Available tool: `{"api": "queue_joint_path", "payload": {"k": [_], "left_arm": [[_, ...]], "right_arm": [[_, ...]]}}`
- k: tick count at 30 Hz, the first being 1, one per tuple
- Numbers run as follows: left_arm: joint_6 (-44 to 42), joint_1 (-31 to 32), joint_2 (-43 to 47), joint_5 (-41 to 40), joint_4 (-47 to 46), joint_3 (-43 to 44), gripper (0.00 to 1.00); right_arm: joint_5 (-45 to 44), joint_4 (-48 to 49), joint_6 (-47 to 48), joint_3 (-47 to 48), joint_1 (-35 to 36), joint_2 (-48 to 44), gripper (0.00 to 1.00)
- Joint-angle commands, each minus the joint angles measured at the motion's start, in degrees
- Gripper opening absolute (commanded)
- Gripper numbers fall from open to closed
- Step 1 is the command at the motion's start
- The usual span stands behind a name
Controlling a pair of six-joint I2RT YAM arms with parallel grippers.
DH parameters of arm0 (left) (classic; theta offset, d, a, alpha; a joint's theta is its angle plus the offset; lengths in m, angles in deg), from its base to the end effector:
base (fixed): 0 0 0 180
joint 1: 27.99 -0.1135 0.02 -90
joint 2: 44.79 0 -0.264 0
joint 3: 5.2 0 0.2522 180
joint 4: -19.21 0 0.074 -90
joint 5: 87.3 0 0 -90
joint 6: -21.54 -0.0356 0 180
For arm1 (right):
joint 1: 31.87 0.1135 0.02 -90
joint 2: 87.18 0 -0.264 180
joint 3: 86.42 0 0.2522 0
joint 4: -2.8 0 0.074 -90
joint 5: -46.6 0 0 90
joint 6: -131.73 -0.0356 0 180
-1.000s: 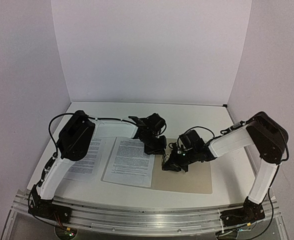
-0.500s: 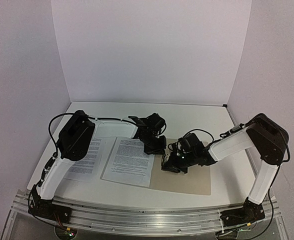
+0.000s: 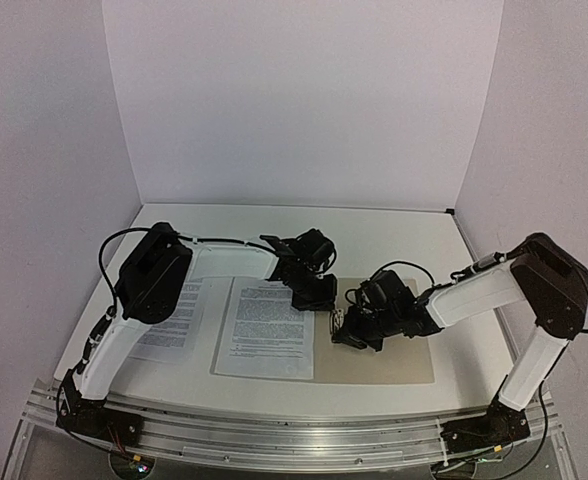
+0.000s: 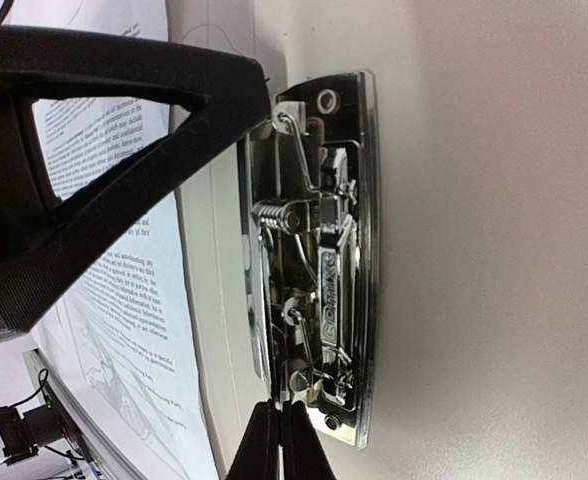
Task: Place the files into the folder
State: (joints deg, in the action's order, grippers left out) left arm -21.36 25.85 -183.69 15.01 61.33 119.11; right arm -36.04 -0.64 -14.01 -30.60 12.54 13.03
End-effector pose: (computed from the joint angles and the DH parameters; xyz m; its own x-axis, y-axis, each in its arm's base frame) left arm 0.3023 -0.4265 0.1326 -0.9642 0.1063 -0.2431 0.2227 0.8225 -0.5234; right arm 0.2257 0.2275 0.1159 -0.9224 0.2438 -0.2995 0.0123 0.7936 0.6083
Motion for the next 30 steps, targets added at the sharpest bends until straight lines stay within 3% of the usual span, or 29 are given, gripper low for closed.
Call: {"api": "queue_joint_path", "payload": {"k": [1,15,25,30], "left_arm": [[-3.05,-0.39,-2.87,-2.27,6.62,-1.84,0.0],[-4.34,-0.38,-2.83,-2.63,6.02,-2.35,0.0],[-6.1,-0.39,-3.06,-2.89,5.65,-2.53,0.0],[-7.39,-0.52,-3.15,-2.76,4.47,-3.16,0.0]], "right_arm": [[-11.05,-19.81,-2.12,-1.63,-0.9,1.76,0.0],[-14.92,-24.03,-1.26,-0.14,-0.9,5.67,0.0],[-24.69,-31.38,-3.42,2.26,-0.9,-0.14,0.0],[-22.91,-30.23,-1.62,1.83,-0.88,3.26,0.0]]}}
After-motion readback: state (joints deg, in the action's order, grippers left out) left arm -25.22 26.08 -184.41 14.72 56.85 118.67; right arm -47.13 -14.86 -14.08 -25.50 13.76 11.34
